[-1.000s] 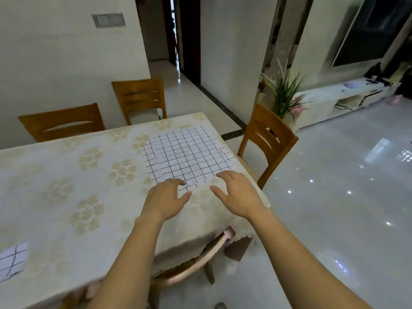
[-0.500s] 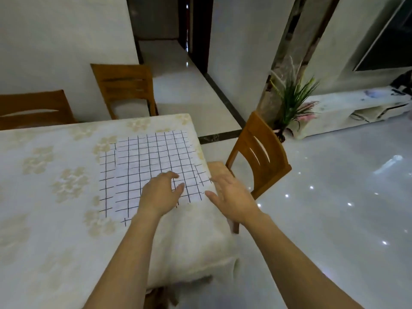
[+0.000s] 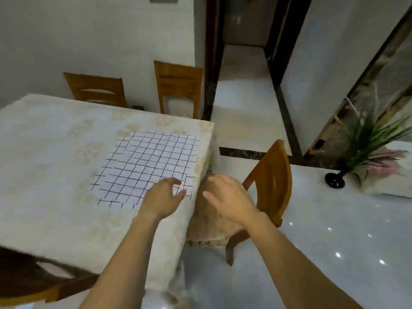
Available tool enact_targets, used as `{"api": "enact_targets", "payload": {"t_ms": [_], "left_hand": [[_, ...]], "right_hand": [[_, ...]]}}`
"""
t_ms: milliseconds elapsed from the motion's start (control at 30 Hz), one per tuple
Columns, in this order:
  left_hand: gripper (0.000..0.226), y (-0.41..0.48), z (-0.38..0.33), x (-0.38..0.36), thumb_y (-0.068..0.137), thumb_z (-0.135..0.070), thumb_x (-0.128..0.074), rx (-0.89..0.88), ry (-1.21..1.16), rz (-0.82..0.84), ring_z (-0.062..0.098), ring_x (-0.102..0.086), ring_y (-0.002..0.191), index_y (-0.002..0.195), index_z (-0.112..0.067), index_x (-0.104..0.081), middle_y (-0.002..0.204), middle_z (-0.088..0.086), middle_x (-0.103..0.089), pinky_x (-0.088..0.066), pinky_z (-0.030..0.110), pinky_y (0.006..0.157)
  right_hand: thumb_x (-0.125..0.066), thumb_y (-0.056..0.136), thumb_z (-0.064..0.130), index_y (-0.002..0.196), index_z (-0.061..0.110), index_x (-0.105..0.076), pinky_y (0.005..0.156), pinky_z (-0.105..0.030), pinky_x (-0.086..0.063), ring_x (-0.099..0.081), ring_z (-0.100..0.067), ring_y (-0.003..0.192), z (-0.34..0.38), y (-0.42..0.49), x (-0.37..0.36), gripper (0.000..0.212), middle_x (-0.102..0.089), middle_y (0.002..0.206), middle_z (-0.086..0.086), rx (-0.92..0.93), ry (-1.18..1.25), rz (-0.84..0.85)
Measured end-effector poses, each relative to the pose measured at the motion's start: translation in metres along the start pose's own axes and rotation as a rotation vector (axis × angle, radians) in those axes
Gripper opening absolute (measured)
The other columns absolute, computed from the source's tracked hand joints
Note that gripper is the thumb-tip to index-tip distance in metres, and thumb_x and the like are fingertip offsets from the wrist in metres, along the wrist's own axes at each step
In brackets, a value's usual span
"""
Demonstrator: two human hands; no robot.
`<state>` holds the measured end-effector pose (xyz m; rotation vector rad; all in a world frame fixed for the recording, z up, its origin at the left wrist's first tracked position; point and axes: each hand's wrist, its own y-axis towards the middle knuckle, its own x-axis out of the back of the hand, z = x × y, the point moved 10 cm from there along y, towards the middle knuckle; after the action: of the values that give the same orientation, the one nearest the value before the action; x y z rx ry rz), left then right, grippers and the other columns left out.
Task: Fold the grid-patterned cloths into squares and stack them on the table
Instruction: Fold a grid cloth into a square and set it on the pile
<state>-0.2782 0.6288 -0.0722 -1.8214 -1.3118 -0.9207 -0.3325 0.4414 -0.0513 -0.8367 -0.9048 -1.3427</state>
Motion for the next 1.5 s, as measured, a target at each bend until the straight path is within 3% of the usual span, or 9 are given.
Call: {"api": "enact_targets", "payload": {"t_ms": [167,333,533,667,800,1033,1233,1500], "left_hand": [[0.041,0.009,-0.005,0.020,0.095,-0.050,-0.055,0.188,0.036,-0.156,0.025,-0.061,0.114,0.127,-0.025,-0.059,0.131,0.000,-0.063,-0.050,0.043,0.096],[0.041,0.045,-0.030,-0.016,0.096,-0.049,-0.052,0.266,-0.016,-0.240,0.023,-0.061,0.114,0.129,-0.025,-0.059,0.130,0.000,-0.063,-0.050,0.039,0.093],[0.040,0.105,-0.076,-0.068,0.096,-0.047,-0.053,0.315,-0.102,-0.122,0.018,-0.055,0.123,0.129,-0.025,-0.059,0.135,-0.002,-0.060,-0.048,0.038,0.100],[0.038,0.133,-0.095,-0.037,0.096,-0.049,-0.052,0.419,-0.046,-0.298,0.023,-0.058,0.117,0.126,-0.028,-0.060,0.134,-0.002,-0.059,-0.047,0.041,0.096],[0.038,0.149,-0.117,-0.042,0.096,-0.050,-0.051,0.515,-0.025,-0.414,0.022,-0.059,0.114,0.126,-0.028,-0.059,0.132,-0.003,-0.060,-0.048,0.042,0.095],[0.036,0.177,-0.183,-0.082,0.096,-0.046,-0.054,0.708,-0.065,-0.524,0.019,-0.056,0.117,0.127,-0.027,-0.057,0.130,-0.003,-0.059,-0.048,0.039,0.094],[0.038,0.166,-0.215,-0.087,0.096,-0.043,-0.058,0.889,-0.092,-0.627,0.019,-0.057,0.118,0.128,-0.023,-0.059,0.129,-0.001,-0.061,-0.049,0.040,0.096],[0.039,0.174,-0.188,-0.084,0.096,-0.046,-0.056,1.070,-0.074,-0.738,0.020,-0.059,0.116,0.128,-0.024,-0.058,0.128,-0.002,-0.063,-0.048,0.039,0.095]], "right_hand": [[-0.042,0.097,0.058,0.139,0.023,-0.049,0.104,-0.038,-0.044,-0.051,-0.021,0.124,-0.024,0.042,0.027,0.055,-0.053,0.138,0.003,0.149,0.045,0.017],[-0.040,0.098,0.059,0.141,0.025,-0.046,0.104,-0.037,-0.042,-0.050,-0.019,0.124,-0.065,0.091,0.034,0.055,-0.051,0.139,0.005,0.244,0.054,0.065],[-0.041,0.099,0.057,0.141,0.027,-0.047,0.107,-0.035,-0.040,-0.046,-0.016,0.129,-0.144,0.137,0.068,0.052,-0.050,0.140,0.006,0.299,0.001,0.160],[-0.039,0.099,0.058,0.139,0.029,-0.049,0.100,-0.035,-0.046,-0.048,-0.015,0.127,-0.181,0.182,0.082,0.051,-0.048,0.139,0.008,0.253,0.131,0.218],[-0.042,0.099,0.056,0.137,0.027,-0.050,0.095,-0.036,-0.050,-0.052,-0.013,0.119,-0.199,0.218,0.075,0.049,-0.051,0.136,0.006,0.368,0.192,0.291],[-0.048,0.099,0.049,0.139,0.020,-0.050,0.101,-0.038,-0.045,-0.048,-0.020,0.127,-0.241,0.287,0.090,0.049,-0.050,0.140,0.000,0.605,0.247,0.404],[-0.051,0.098,0.046,0.135,0.021,-0.053,0.100,-0.032,-0.043,-0.050,-0.015,0.123,-0.227,0.326,0.097,0.045,-0.052,0.135,0.003,0.797,0.279,0.512],[-0.056,0.095,0.043,0.133,0.019,-0.055,0.107,-0.038,-0.041,-0.049,-0.019,0.126,-0.171,0.344,0.057,0.045,-0.047,0.137,0.000,0.978,0.275,0.577]]}}
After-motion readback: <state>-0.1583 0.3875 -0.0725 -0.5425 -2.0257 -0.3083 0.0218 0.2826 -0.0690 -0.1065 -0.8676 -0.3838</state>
